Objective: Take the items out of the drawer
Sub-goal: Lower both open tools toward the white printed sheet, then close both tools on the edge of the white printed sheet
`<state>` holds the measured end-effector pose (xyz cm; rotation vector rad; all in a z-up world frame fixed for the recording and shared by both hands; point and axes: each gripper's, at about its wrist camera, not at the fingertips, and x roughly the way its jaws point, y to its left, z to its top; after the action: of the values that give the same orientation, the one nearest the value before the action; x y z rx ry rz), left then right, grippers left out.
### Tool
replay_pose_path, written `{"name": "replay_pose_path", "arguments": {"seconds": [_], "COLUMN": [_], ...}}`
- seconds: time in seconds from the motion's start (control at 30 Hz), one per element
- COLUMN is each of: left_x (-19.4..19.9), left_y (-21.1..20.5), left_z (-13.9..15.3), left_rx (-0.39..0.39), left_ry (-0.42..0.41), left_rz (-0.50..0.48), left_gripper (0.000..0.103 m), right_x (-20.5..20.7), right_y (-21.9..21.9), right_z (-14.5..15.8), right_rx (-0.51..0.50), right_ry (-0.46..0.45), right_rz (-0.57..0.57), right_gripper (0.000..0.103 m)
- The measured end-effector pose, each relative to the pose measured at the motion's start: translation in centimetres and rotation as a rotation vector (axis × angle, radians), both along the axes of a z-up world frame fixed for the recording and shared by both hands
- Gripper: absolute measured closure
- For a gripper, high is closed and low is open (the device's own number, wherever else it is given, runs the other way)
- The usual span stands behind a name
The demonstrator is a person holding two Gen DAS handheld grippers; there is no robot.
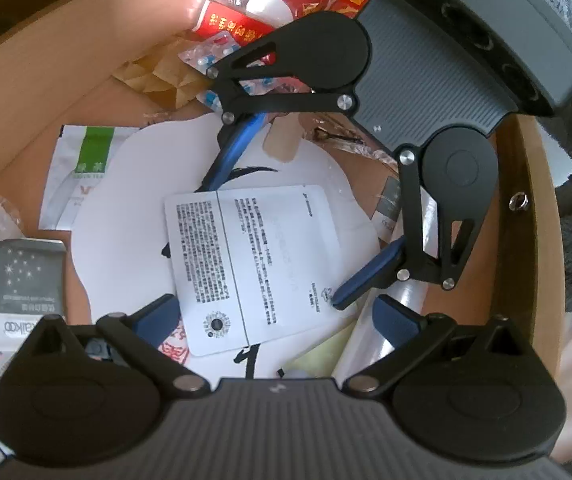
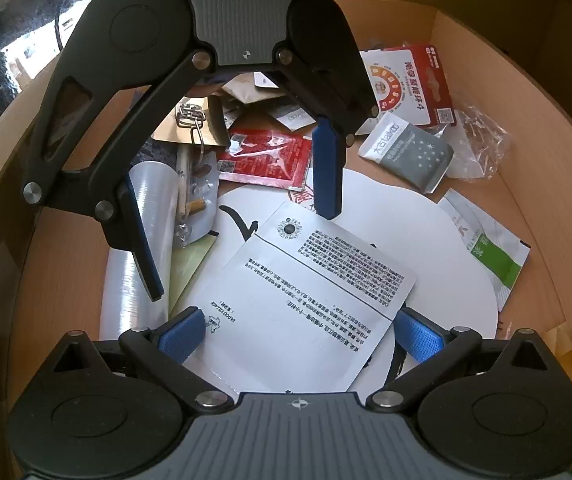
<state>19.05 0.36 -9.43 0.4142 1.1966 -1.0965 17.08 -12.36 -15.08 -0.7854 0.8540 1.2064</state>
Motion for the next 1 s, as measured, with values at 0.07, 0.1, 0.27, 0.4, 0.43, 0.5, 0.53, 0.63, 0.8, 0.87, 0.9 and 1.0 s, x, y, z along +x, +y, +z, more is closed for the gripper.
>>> {"name": "replay_pose_path", "arguments": {"seconds": [0.07,0.1,0.27,0.4,0.43,0.5,0.53,0.63,0.8,0.87,0.9,1.0], "left_x": [-0.3,-0.2,-0.7,-1.7,-1.7,-1.9,-2.1,-2.5,-2.1,-2.1,-2.2,-2.2], "left_y": [-0.7,-1.4,-1.8,-2.0,-2.1,-2.1,-2.2,-2.3,-2.3,-2.3,-2.4,-2.5], "left_z": [-0.5,-1.2,-1.3,-1.1,-1.1,-1.0,-0.9,-0.9,-1.5,-1.4,-1.4,-1.4], "left_rx": [-0.001,-0.002,-0.027,-0.029,-0.03,-0.023,-0.017,0.009,0.035,0.034,0.034,0.033], "left_ry": [0.0,0.001,-0.04,-0.1,-0.103,-0.117,-0.139,-0.21,-0.165,-0.169,-0.169,-0.171], "left_rz": [0.001,0.001,-0.046,-0.111,-0.113,-0.124,-0.135,-0.133,-0.1,-0.102,-0.102,-0.104], "left_gripper": [0.001,0.002,0.011,0.021,0.021,0.021,0.02,0.007,0.006,0.006,0.006,0.006], "right_x": [0.2,0.2,0.1,0.4,0.5,0.2,0.0,-0.3,-0.1,-0.4,-0.5,-0.7], "right_y": [0.1,0.1,0.5,0.6,0.7,0.8,0.9,1.0,0.8,0.7,0.7,0.5], "right_z": [0.0,0.0,0.2,1.1,1.3,1.4,1.5,1.9,3.2,3.6,3.9,4.5], "right_rx": [0.002,0.004,0.003,0.027,0.03,0.02,0.018,0.028,0.074,0.083,0.088,0.109], "right_ry": [0.006,0.008,-0.003,0.036,0.048,0.045,0.04,0.027,0.057,0.055,0.052,0.059], "right_rz": [-0.008,-0.012,0.015,0.011,0.015,0.039,0.048,0.056,0.056,0.062,0.071,0.081], "right_gripper": [0.0,0.0,0.004,0.04,0.043,0.047,0.048,0.054,0.056,0.056,0.056,0.056]}}
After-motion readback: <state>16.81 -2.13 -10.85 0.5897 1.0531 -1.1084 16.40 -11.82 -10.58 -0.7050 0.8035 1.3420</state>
